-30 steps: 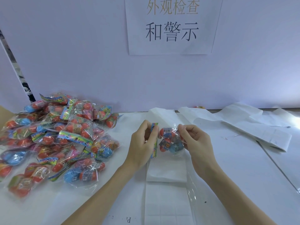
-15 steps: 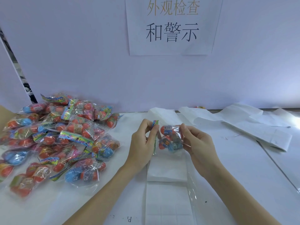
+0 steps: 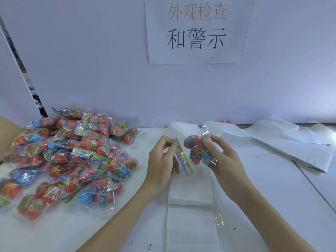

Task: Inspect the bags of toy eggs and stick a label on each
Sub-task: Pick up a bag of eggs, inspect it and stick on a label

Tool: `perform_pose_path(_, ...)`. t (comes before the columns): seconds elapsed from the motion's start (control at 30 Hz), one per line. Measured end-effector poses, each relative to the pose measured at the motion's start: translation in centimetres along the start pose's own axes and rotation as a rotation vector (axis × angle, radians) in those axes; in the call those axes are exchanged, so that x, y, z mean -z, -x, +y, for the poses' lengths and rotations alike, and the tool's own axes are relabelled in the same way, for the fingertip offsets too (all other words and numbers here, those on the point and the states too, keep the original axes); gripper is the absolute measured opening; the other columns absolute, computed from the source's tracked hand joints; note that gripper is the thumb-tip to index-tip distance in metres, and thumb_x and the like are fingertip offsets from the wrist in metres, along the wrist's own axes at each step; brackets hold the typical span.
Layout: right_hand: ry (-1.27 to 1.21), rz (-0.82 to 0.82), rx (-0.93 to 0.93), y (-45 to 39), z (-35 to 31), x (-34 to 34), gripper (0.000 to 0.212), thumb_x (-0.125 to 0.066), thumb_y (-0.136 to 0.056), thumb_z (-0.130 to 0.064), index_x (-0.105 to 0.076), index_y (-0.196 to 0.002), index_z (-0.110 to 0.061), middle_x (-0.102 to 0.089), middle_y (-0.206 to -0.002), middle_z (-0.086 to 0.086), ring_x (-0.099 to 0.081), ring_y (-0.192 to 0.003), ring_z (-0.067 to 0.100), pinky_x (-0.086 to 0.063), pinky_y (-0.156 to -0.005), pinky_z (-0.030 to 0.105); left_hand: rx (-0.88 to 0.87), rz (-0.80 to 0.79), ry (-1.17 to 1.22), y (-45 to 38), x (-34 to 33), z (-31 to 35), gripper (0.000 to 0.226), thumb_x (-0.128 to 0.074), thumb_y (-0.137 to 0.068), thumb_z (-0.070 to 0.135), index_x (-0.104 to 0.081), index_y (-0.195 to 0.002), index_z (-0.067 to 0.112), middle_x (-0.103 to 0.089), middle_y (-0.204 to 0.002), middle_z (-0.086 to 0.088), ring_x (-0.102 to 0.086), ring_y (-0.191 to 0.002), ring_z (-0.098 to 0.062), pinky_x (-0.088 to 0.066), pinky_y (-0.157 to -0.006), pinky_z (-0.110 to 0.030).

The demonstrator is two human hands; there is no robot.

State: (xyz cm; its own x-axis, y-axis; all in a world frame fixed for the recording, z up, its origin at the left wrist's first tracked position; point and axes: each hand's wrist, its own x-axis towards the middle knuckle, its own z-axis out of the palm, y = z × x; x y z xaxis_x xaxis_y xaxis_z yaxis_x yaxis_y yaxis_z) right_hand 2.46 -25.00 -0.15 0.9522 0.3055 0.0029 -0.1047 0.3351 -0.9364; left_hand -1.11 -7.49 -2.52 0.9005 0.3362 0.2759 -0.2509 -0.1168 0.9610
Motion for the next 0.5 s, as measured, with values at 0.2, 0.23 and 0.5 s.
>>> perform_pose_path(0.2,0.207,-0.138,0.031,0.5,-0.2,-0.2,0.036,-0.074,-0.088,-0.047,-0.08,-0.113,-0.021,-0.079,-0.102,0.006,-0.076,-0.092,0.022,-0.059,-0.077,0.025,-0.097,-0.073,-0.084,0.3,0.0,0.8,0.015,-0.059,-0.101,0.038,-0.064,-0.105,0.025,-0.066,-0.094,0.009,-0.064,-0.067,-0.019,-0.051,-0.058,-0.028)
perform_pose_path(0.23,0.246,-0.167,0.033,0.6,0.0,-0.3,0.036,-0.073,-0.09,-0.047,-0.079,-0.114,-0.022,-0.08,-0.106,0.007,-0.077,-0.098,0.024,-0.06,-0.082,0.027,-0.096,-0.094,-0.106,0.3,0.0,1.0,0.016,-0.06,-0.102,0.037,-0.066,-0.104,0.023,-0.067,-0.093,0.008,-0.066,-0.072,-0.02,-0.055,-0.062,-0.032)
perform_pose_path(0.5,0.258,-0.067,0.03,0.4,0.3,-0.5,0.043,-0.052,-0.1,-0.048,-0.081,-0.11,-0.018,-0.081,-0.105,0.007,-0.077,-0.097,0.028,-0.061,-0.078,0.028,0.059,-0.008,-0.002,-0.3,0.2,1.2,0.018,-0.067,-0.102,0.022,-0.064,-0.089,0.011,-0.066,-0.078,0.0,-0.062,-0.074,-0.015,-0.053,-0.066,-0.026)
